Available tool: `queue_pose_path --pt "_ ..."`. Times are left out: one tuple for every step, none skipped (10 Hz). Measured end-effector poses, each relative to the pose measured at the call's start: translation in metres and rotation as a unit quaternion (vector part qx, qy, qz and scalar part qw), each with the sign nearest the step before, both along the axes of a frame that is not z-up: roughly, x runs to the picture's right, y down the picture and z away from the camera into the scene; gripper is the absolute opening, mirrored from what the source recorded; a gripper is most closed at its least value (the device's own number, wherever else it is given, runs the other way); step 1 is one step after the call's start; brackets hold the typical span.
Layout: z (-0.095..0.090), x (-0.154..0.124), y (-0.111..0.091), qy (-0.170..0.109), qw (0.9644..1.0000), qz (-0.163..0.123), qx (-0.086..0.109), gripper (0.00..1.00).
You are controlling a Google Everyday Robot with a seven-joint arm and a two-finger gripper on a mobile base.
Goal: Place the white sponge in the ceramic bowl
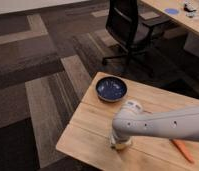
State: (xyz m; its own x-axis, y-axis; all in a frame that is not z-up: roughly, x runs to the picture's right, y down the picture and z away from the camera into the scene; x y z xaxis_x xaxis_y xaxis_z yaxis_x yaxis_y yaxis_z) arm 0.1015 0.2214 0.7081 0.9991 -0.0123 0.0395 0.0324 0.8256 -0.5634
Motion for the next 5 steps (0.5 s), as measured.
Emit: queue_pose_path --pt "0.001 0.011 -0.024 0.019 0.9996 0.020 -0.001 0.00" --pt "0.003 0.023 -0.044 0.038 0.9983 0.044 0.000 0.00" --pt "0.004 0.029 -0.052 0.046 0.9974 0.055 0.001 0.00" --pt "0.004 0.027 -0.052 0.045 0.9975 0.054 0.000 0.00" --pt "0.004 0.027 -0.052 0.045 0.9976 0.054 0.000 0.00"
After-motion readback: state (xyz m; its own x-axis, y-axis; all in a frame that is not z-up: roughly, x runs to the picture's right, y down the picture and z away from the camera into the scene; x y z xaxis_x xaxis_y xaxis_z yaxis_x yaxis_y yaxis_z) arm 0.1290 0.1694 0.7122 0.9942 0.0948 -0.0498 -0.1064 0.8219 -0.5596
